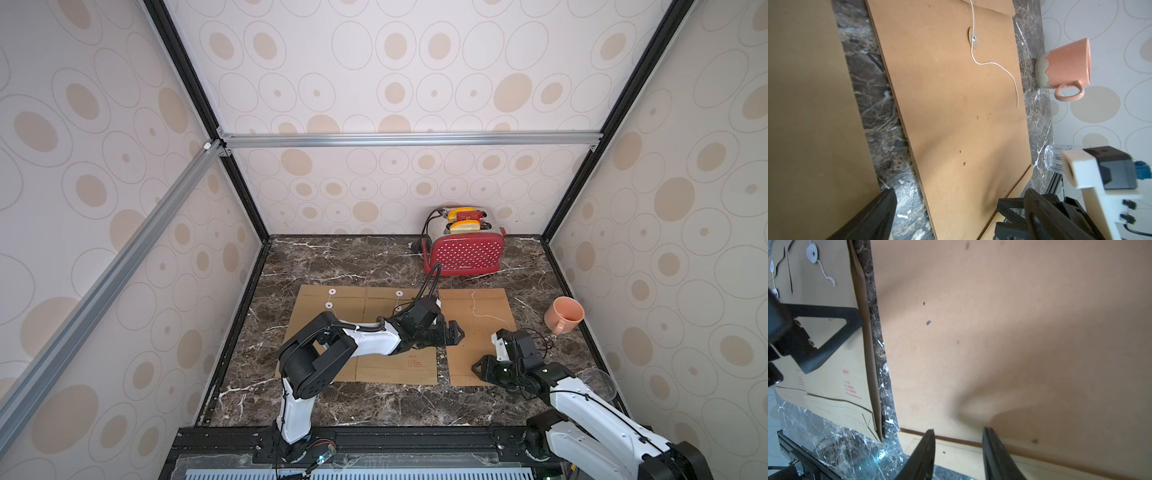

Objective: Close the mouth of the file bag
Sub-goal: Pick up the file bag from the center of the board.

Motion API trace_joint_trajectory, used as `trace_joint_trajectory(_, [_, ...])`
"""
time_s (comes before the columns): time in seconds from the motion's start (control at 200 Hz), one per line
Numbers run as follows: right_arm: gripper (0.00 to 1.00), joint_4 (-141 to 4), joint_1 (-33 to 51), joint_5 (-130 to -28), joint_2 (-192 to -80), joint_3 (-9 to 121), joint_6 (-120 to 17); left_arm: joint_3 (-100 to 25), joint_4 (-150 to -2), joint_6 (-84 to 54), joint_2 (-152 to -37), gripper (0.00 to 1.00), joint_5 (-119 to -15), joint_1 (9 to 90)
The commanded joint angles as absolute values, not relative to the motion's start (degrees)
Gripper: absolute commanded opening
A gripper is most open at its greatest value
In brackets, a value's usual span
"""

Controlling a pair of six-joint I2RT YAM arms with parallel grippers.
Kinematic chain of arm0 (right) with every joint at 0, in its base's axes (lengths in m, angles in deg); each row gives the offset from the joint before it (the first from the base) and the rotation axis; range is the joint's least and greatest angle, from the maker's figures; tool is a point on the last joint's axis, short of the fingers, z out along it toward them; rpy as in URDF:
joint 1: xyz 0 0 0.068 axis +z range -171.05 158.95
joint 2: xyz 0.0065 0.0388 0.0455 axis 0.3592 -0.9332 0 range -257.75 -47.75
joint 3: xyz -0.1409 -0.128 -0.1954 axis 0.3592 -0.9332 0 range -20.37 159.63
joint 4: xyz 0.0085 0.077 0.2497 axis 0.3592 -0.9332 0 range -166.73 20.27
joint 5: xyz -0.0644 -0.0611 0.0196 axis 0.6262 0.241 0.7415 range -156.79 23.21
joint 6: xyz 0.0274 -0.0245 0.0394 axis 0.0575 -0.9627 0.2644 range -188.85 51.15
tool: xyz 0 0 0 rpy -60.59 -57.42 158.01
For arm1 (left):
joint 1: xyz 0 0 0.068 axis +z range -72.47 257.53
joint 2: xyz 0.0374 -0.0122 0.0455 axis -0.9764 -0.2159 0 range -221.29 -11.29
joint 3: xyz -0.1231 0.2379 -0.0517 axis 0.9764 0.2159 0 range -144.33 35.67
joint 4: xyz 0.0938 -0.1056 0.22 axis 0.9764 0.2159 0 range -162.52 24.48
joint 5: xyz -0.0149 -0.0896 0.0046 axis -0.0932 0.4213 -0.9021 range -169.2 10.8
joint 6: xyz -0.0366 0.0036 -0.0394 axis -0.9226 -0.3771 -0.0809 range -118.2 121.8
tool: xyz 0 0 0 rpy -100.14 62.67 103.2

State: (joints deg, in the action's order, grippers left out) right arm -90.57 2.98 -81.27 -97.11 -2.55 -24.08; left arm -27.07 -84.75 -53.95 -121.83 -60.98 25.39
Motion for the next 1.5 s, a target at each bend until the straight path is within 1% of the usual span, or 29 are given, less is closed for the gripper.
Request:
trace_joint_trajectory(0.0, [0.41,-92.6,2.2,-80.1,-95.7,-3.1,-25.1,-27.5,-87.3,-54.4,-122.6,0.94,-60.4,24.9])
trace_joint_trajectory(0.23, [0.41,-90.4,0.1,-80.3,-100.7,-3.1,-26.7,-29.9,-83.9,-53.3,-124.6,0.91,-61.3,24.7])
trace_joint_trajectory(0.326, [0.41,-91.7,0.0,-78.6,-102.4,-2.4,-28.1,-30.2,-82.2,-52.7,-125.1,0.88,-63.0,24.7])
trace_joint_trajectory(0.551, [0.41,-90.6,-0.3,-77.7,-101.8,-4.5,-27.9,-30.3,-84.2,-52.5,-127.6,0.84,-62.1,24.7])
trace_joint_trajectory(0.626, [0.41,-90.6,-0.9,-78.1,-102.0,-4.9,-28.2,-29.9,-85.5,-52.7,-128.1,0.81,-61.2,24.7])
trace_joint_trajectory(0.686, [0.40,-90.6,-1.6,-78.6,-102.2,-4.9,-28.6,-29.6,-86.2,-52.9,-128.4,0.79,-60.9,24.6])
trace_joint_trajectory(0.841, [0.40,-90.0,-2.2,-79.0,-102.8,-5.0,-29.1,-27.8,-89.8,-53.9,-128.9,0.71,-59.3,24.6])
trace_joint_trajectory(0.906, [0.40,-89.6,-2.5,-79.1,-103.2,-5.1,-29.3,-27.0,-91.1,-54.3,-129.1,0.64,-58.5,24.5])
trace_joint_trajectory(1.032, [0.40,-88.9,-2.6,-79.6,-104.0,-5.2,-29.3,-25.1,-94.3,-55.2,-129.6,0.62,-57.9,24.5])
trace_joint_trajectory(1.117, [0.39,-88.5,-2.6,-79.9,-104.3,-5.2,-29.4,-24.5,-96.4,-55.8,-130.1,0.56,-57.2,24.5])
trace_joint_trajectory(1.267, [0.39,-88.3,-2.6,-80.2,-104.7,-5.1,-29.6,-24.5,-97.6,-56.8,-131.4,0.54,-56.7,24.5])
trace_joint_trajectory(1.332, [0.39,-88.3,-2.7,-80.2,-104.6,-5.0,-29.7,-24.2,-98.2,-57.8,-131.8,0.42,-57.5,24.1])
trace_joint_trajectory(1.447, [0.39,-88.4,-2.6,-80.3,-104.4,-5.1,-29.7,-23.7,-99.4,-58.4,-132.3,0.40,-57.6,23.8])
trace_joint_trajectory(1.462, [0.39,-88.4,-2.7,-80.4,-104.4,-5.1,-29.7,-23.7,-99.4,-58.5,-132.4,0.39,-57.6,23.8])
trace_joint_trajectory(1.497, [0.39,-88.4,-2.7,-80.4,-104.3,-5.1,-29.7,-23.7,-99.4,-58.5,-132.5,0.31,-57.5,23.7])
